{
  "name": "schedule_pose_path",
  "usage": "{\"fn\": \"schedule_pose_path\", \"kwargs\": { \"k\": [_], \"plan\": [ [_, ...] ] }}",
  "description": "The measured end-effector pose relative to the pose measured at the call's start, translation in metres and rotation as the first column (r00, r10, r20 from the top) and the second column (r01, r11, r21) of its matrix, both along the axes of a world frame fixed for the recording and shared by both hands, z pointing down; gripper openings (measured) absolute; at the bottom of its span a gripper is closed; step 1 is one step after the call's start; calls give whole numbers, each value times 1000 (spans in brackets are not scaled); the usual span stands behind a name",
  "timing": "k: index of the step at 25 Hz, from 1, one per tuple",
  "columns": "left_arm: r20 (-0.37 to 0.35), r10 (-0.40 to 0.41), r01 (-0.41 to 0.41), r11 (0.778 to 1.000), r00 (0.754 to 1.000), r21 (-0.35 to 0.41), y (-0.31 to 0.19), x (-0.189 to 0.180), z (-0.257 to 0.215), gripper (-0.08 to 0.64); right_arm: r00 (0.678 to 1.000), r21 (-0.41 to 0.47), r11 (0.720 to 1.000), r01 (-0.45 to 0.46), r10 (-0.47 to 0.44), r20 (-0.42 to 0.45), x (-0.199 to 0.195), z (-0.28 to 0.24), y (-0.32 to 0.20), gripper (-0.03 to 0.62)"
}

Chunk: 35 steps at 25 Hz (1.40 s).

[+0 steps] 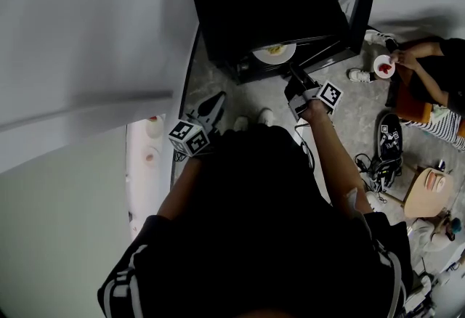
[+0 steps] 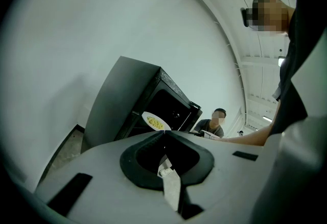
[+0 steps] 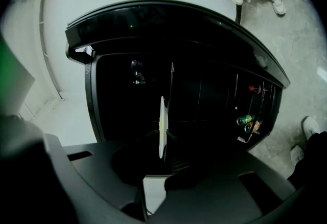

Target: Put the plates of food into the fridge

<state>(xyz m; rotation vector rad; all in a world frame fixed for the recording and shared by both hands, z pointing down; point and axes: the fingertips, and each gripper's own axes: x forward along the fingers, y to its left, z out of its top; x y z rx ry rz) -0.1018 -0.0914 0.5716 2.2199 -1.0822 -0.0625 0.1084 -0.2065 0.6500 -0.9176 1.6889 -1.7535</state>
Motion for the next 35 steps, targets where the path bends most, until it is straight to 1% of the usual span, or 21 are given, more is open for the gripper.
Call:
{"fn": "schedule_pose_path", "kwargs": {
  "k": [4,6,12,17,23,30,35],
  "plan": [
    [-7,25,-25,1000,1000,1,2,4,-2,21,997,79,994,73,-72,-18,-3,-13,20,40],
    [-11,37,-37,999,999,2,3,7,-3,21,995,111,989,97,-93,-36,-5,-20,27,40],
    [-16,66,-66,998,998,8,8,11,-4,21,995,177,980,87,-77,-64,-1,-38,43,25],
    [-14,94,-94,996,995,10,11,13,-3,21,992,199,975,103,-86,-92,0,-42,53,25],
    [-11,102,-102,994,995,25,7,16,-7,21,990,222,968,116,-93,-109,1,-51,66,25],
    [-5,113,-113,993,994,22,13,19,-5,21,984,233,963,136,-103,-146,6,-51,78,25],
    [3,118,-118,993,993,18,15,17,-5,21,983,231,963,139,-105,-151,6,-49,87,25]
  ]
}}
